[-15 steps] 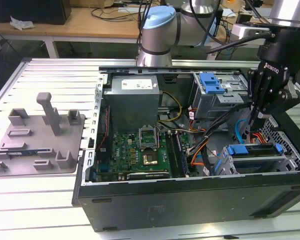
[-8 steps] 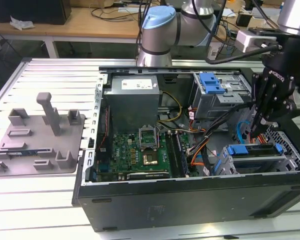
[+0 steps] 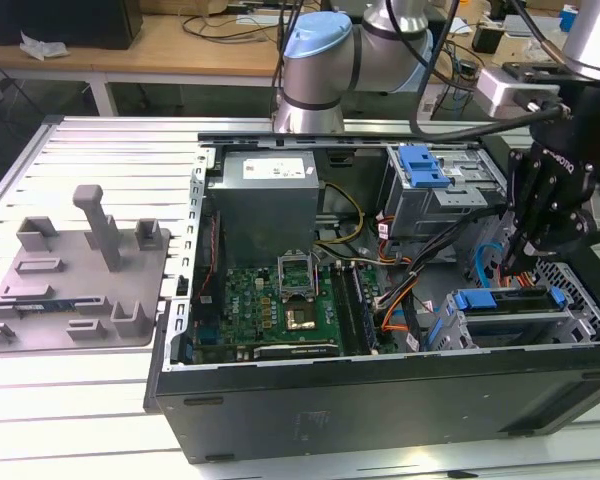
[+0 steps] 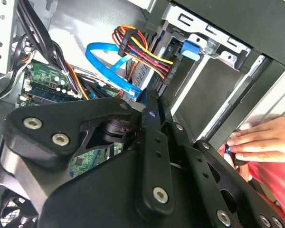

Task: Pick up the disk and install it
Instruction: 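Insert the second disk wire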

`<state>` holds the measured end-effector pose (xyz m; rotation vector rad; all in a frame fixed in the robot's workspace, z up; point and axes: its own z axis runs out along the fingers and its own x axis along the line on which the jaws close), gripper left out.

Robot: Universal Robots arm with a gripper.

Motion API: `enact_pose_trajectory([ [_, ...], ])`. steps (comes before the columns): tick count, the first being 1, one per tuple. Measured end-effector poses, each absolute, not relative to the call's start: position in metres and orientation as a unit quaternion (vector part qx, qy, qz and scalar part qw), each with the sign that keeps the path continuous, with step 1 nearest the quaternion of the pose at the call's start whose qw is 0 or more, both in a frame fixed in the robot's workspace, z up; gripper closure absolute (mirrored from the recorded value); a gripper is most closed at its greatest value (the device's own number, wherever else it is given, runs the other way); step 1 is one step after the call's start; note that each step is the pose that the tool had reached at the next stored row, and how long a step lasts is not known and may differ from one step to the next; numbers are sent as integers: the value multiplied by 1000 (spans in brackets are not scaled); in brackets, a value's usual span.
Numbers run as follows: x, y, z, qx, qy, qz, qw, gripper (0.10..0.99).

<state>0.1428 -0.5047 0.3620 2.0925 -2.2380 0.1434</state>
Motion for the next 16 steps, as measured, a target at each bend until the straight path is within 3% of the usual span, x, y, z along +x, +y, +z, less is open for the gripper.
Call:
enact_pose_trajectory([
  [11, 140, -518, 357, 685, -728, 21, 8, 925],
  [16, 140, -523, 356, 687, -727, 14, 2, 925],
])
